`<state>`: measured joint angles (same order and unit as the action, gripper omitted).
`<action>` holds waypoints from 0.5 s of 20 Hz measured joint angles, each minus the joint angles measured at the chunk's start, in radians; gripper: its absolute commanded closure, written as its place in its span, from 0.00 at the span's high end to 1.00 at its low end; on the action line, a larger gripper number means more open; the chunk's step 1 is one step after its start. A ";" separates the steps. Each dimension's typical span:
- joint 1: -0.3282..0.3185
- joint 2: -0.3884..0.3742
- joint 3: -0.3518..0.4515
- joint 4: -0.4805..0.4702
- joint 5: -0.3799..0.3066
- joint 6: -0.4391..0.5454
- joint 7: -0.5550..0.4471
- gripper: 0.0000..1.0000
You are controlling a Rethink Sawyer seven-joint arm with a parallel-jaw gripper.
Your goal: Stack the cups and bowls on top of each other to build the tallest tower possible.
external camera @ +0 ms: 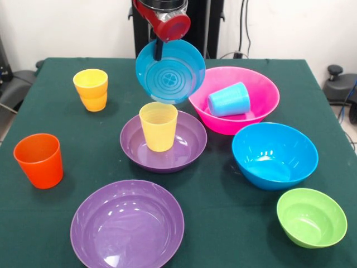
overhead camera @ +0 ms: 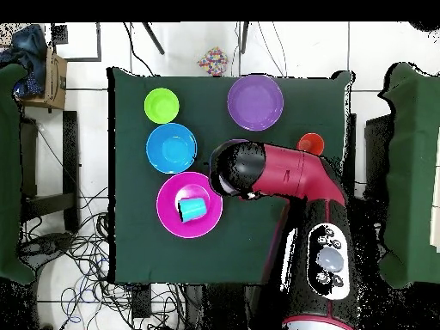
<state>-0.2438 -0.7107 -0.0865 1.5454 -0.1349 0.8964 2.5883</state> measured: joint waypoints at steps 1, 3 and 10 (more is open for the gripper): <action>0.000 0.000 0.001 0.000 0.000 0.000 0.000 0.00; 0.000 0.000 0.002 0.000 0.000 0.000 0.000 0.00; -0.006 0.000 0.010 0.000 0.000 0.000 0.000 1.00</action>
<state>-0.2496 -0.7107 -0.0766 1.5454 -0.1349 0.8962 2.5883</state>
